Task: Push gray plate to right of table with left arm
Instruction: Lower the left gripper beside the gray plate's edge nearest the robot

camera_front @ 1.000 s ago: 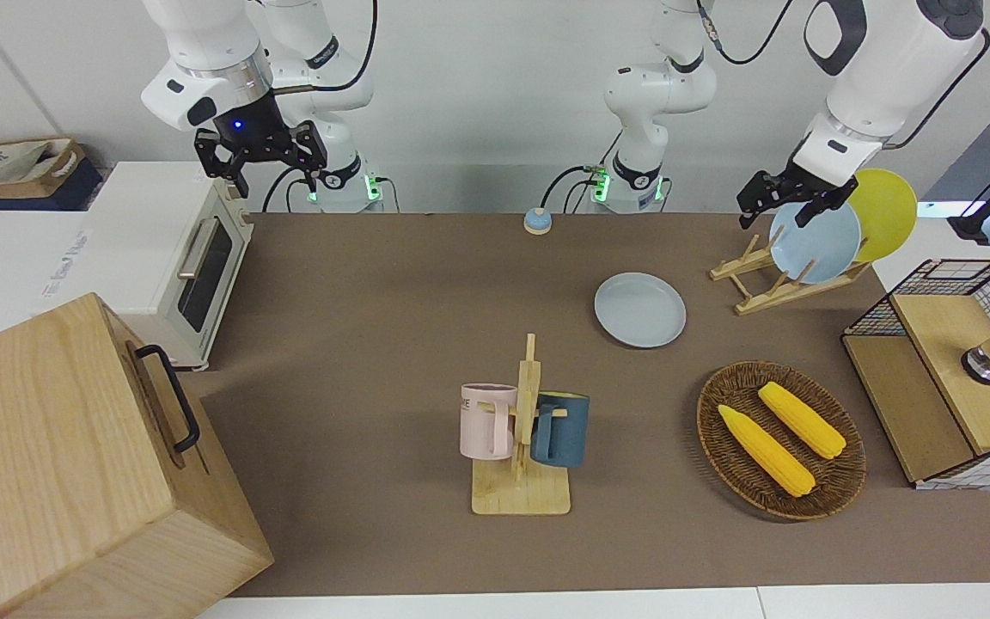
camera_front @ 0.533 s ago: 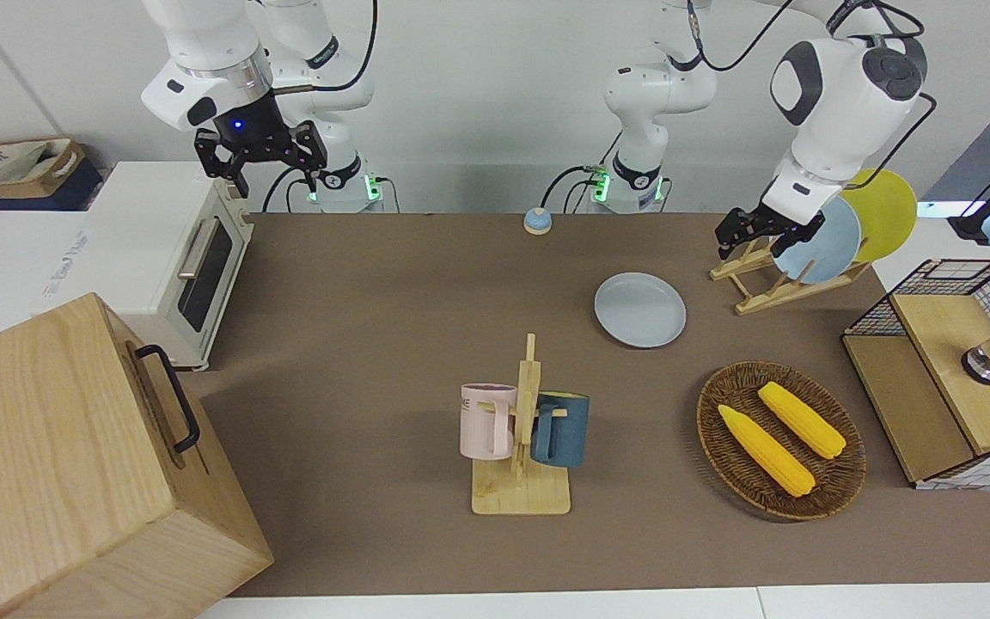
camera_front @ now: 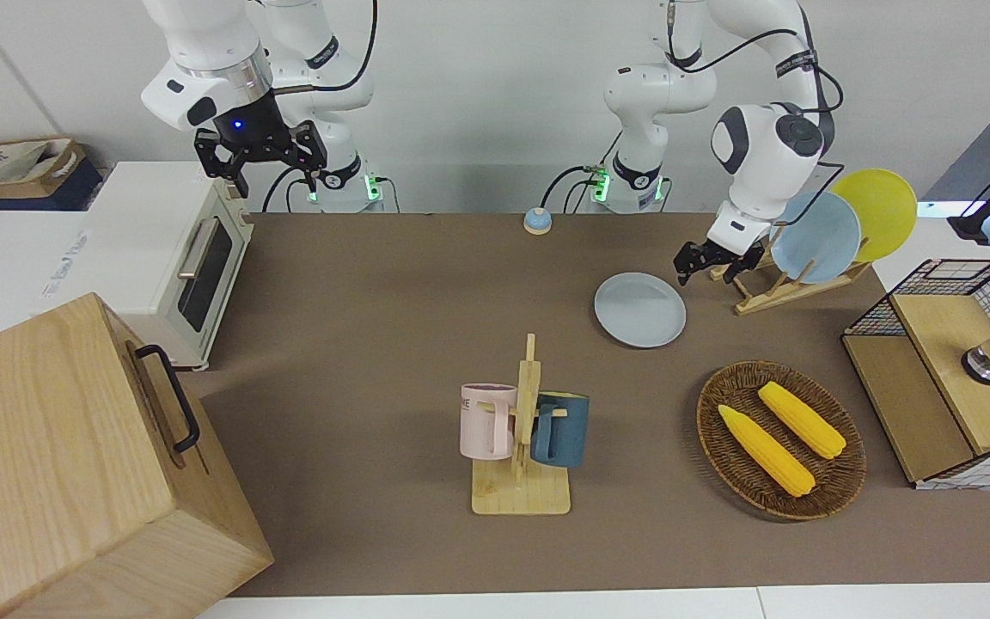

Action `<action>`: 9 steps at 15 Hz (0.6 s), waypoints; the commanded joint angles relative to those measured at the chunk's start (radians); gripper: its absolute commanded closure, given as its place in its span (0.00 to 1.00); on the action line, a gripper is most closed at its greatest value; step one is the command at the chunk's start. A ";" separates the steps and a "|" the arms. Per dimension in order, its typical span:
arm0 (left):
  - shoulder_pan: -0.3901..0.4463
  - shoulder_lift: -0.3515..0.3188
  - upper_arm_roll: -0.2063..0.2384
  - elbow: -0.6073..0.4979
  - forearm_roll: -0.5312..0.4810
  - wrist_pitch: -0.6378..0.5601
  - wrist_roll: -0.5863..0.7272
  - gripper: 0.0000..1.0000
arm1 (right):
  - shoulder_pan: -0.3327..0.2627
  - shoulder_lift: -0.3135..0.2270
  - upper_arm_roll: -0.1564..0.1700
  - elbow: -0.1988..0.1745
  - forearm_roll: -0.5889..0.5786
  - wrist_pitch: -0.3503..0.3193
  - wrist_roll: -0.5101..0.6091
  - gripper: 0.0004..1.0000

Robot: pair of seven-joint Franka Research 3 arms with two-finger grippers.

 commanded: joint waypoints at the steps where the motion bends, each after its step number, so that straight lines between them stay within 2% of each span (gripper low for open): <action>1: -0.015 -0.026 0.005 -0.131 -0.022 0.155 -0.017 0.00 | -0.011 -0.008 0.004 0.001 0.008 -0.012 -0.001 0.02; 9: -0.051 0.059 0.005 -0.166 -0.022 0.245 -0.020 0.00 | -0.011 -0.008 0.004 -0.001 0.008 -0.012 -0.001 0.02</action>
